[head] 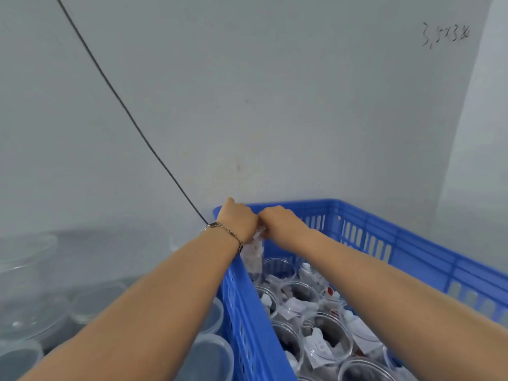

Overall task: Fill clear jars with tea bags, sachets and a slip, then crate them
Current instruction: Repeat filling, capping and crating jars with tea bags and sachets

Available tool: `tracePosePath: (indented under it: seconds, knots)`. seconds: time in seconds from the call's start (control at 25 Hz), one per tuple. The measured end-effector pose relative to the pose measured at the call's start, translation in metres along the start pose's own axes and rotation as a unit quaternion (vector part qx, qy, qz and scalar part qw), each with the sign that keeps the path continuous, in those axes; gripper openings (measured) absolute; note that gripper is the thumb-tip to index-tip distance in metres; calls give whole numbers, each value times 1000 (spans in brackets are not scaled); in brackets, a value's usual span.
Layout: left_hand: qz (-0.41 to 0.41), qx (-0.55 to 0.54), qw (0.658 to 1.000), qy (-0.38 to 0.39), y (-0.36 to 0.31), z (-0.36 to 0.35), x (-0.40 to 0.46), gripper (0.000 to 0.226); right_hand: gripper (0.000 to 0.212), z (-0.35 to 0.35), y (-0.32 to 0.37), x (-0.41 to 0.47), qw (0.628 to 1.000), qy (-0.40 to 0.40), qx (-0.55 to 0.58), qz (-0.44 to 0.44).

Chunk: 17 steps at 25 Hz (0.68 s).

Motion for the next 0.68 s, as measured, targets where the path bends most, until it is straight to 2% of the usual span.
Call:
tracePosePath:
  seconds: [0.16,0.28,0.48,0.52,0.6,0.68]
  knots:
    - [10,-64,998,-2,-8,-4,2,28,12,-3,-10,-4,999,-36,27,-16]
    - [13,-81,995,-49,-9,4,-2,30,10,-1,-14,-1,999,-17,37,-19]
    - [40,-174,983,-42,-1,9,-14,33,15,3,-14,5,998,31,55,-8]
    - [43,-207,977,-41,5,12,-19,32,23,8,-11,5,999,35,38,-4]
    - [59,-266,961,-46,25,16,-34,31,42,29,-6,6,999,-17,-20,-21]
    - [107,-324,937,-81,59,14,-57,22,48,57,8,5,993,-101,-32,-51]
Point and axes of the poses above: each hand's wrist, its own x-axis towards the middle knuckle, its own z-axis out of the back of the hand, y = z × x, the point moved 5 cm from there along x, towards the middle knuckle
